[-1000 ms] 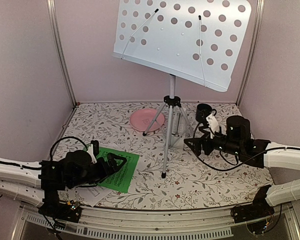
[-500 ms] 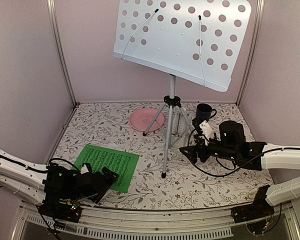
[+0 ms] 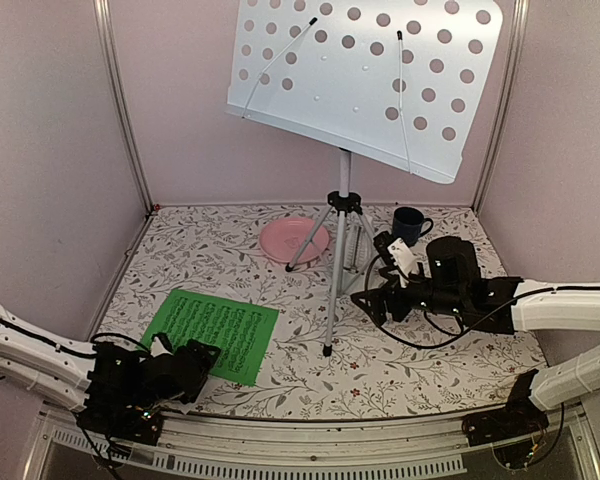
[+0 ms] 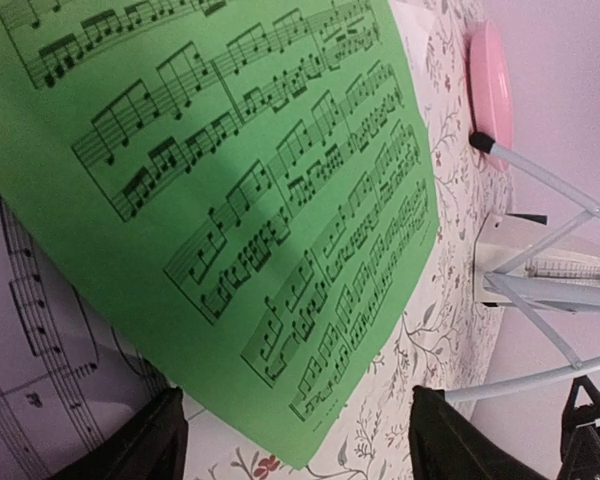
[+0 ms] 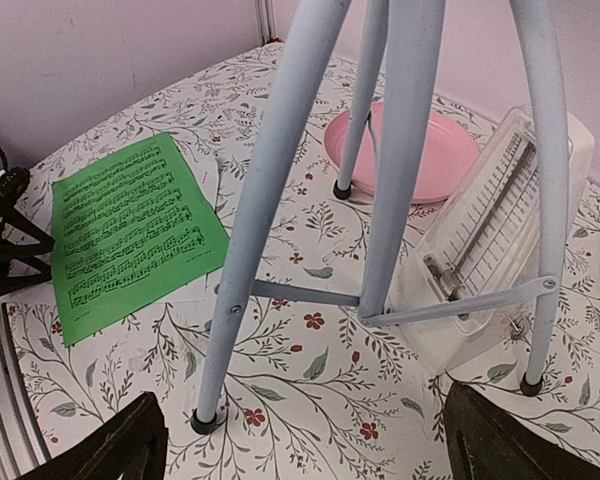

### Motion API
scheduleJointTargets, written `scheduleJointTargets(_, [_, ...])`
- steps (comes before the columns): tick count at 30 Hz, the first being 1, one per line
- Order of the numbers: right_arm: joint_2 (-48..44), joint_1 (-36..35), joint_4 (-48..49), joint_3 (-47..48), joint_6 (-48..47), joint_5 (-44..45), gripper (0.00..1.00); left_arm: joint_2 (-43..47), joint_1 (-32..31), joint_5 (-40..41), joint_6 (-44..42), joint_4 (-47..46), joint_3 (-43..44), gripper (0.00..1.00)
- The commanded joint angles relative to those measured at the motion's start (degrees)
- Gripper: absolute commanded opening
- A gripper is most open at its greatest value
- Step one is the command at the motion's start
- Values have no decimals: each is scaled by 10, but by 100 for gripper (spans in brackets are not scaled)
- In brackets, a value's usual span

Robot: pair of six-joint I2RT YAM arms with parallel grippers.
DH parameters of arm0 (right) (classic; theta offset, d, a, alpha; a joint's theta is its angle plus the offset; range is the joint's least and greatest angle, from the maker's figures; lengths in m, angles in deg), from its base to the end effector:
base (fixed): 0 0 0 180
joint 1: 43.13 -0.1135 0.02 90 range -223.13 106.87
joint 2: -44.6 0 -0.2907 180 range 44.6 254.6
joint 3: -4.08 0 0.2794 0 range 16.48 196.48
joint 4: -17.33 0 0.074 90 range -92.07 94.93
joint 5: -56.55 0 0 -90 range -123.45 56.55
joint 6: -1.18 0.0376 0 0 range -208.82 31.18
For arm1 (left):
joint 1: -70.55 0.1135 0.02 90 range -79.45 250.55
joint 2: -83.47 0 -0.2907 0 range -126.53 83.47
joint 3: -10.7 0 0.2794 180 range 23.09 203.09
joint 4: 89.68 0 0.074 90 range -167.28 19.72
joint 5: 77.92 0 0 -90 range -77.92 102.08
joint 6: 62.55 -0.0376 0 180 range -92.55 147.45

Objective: Set up the instrument practice props

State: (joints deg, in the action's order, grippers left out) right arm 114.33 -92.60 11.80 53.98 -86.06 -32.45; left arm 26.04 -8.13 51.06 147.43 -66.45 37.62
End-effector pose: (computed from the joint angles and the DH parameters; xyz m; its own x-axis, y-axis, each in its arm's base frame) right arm 0.1844 0.2146 0.2436 -0.3141 -0.2933 -0.9029 -0.7354 0.6766 0.0360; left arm 0.0556 -0.1574 0.1334 -0.5179 -0.8433 -0.1438 -0.4815 0.4263 -0.7658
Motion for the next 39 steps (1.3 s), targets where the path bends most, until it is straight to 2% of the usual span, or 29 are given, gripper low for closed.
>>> scheduleJointTargets(1, [8,-6,5,23,-6,-6,98,14,29,13,-4,-58,-34,75])
scheduleJointTargets(7, [14,-6,6,30,-7,-3,98,14,49,11,-15,-109,-57,70])
scheduleJointTargets(19, [33,-7,7,44,-9,-11,96,-14,103,51,-34,-305,-136,47])
scheduleJointTargets(24, [47,-7,8,52,-12,-13,96,-57,148,21,-78,-387,-139,35])
scheduleJointTargets(31, [63,-6,11,55,-16,-14,96,-140,221,-36,-130,-492,-134,31])
scheduleJointTargets(33, [65,-7,12,56,-18,-15,96,-162,243,-49,-154,-507,-124,26])
scheduleJointTargets(36, [64,-7,11,58,-21,-16,96,-177,267,-71,-193,-466,-92,14])
scheduleJointTargets(38, [63,-7,11,58,-21,-17,96,-177,287,-88,-230,-462,-81,2])
scheduleJointTargets(39, [62,-7,10,58,-21,-18,96,-172,296,-97,-255,-445,-72,0])
